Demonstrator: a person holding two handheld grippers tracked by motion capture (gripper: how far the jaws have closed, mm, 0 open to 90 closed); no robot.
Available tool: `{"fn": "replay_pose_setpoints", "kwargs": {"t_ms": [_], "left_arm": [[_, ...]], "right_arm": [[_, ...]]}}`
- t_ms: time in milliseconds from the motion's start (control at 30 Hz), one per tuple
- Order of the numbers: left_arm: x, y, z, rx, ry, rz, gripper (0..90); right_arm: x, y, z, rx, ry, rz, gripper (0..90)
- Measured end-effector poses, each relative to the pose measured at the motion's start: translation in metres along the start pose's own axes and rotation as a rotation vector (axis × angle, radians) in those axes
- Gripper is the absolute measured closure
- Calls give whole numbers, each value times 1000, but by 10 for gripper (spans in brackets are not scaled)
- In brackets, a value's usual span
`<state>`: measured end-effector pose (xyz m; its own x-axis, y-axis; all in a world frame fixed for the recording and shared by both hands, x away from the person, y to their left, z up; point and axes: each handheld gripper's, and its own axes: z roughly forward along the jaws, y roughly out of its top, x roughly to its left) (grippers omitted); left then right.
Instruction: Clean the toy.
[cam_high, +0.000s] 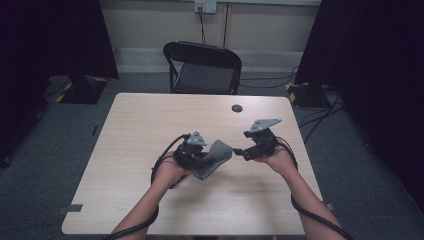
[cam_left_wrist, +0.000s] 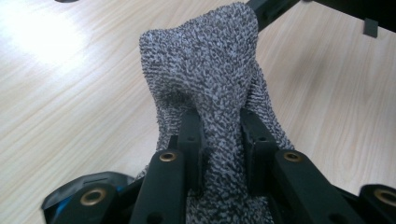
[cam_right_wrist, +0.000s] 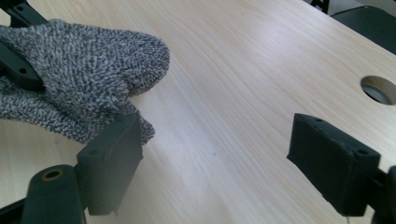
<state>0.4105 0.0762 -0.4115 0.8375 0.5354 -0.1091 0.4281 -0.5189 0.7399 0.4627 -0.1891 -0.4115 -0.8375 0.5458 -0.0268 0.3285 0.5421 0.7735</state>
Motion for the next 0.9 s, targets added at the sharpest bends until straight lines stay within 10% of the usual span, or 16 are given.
{"fn": "replay_pose_setpoints", "kwargs": {"t_ms": [900], "left_arm": [[-27, -2, 85, 55, -58, 82, 642]], "right_arm": [[-16, -27, -26, -14, -38, 45, 170]]}}
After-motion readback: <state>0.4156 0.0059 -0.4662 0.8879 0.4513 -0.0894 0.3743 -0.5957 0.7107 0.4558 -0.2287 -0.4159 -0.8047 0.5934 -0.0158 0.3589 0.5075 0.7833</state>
